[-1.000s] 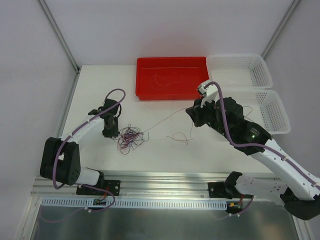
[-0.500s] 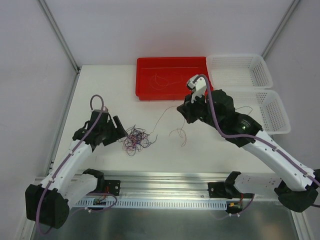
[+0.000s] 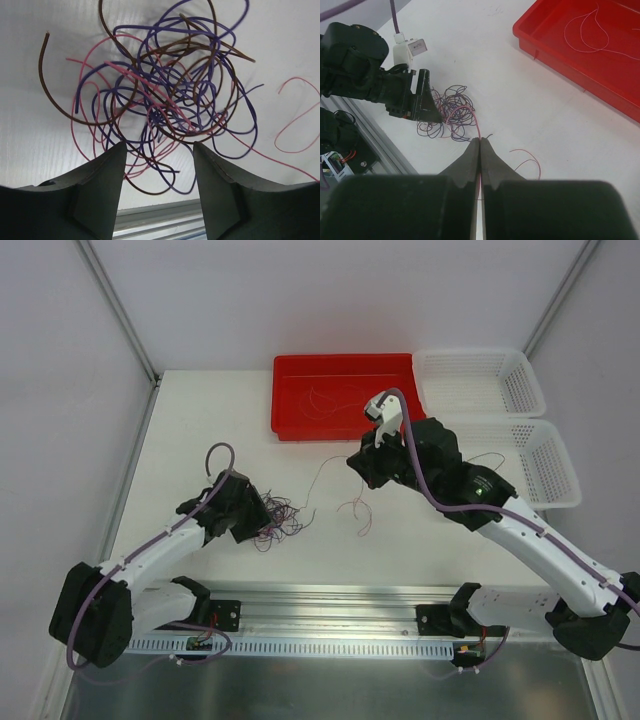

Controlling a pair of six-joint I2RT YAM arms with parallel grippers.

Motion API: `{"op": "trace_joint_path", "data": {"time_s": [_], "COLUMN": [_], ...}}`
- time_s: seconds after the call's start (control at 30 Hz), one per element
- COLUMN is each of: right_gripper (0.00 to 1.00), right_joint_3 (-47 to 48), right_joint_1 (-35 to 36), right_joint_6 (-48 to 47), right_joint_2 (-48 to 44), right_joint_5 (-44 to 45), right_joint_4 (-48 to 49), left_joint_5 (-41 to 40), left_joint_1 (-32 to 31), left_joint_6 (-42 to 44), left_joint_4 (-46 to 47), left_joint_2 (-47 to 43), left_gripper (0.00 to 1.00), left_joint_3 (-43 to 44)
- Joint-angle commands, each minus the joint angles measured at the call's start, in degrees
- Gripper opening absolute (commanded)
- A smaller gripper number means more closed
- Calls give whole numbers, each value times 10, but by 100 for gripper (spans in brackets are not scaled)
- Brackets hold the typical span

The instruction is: Untangle the cables

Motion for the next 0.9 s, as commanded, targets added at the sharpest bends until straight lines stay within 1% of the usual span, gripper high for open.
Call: {"op": "trace_joint_path", "data": {"time_s": [0.0,0.07,0.1,0.17,0.2,0.23,0.3,0.33,0.4,0.47,0.53,0.57,0.7,0.8,0.87], "right_gripper": [1,1,1,1,1,1,1,1,1,1,1,1,1,1,1], "right_joint_3": [14,15,15,17,18,19,20,20,19,19,18,18,18,13,11], "right_joint_1": [1,1,1,0,-3,-4,-17,-30,-45,-66,-85,-89,-100,-103,-103], "right_joint_6": [5,-2,-6,-18,-22,-25,-31,-32,-34,-35,-35,-36,-35,-31,-29], "right_joint_2": [-7,-13,-17,-29,-32,-43,-55,-68,-83,-107,-119,-130,-147,-145,-134], "right_joint_5": [-10,1,8,31,50,59,85,93,116,125,131,131,136,118,107], "right_joint_4": [21,12,9,-4,-10,-22,-32,-41,-50,-57,-62,-64,-67,-67,-76], "left_joint_5": [-30,-49,-64,-78,-91,-95,-100,-102,-111,-143,-170,-175,-175,-154,-149], "left_joint_1": [-9,-8,-8,-7,-5,6,27,53,81,112,132,151,203,224,224], "left_joint_6": [-26,-21,-18,-4,4,12,37,58,79,112,140,149,184,208,225], "left_joint_4": [40,40,39,39,37,34,20,12,-16,-37,-68,-78,-104,-114,-114], "left_joint_2": [41,64,70,78,79,81,80,78,78,79,87,91,114,128,122], "left_gripper": [55,49,40,30,21,15,6,5,4,2,1,0,0,0,0], "left_joint_3": [8,11,13,16,21,25,36,40,61,80,114,137,187,214,220]}}
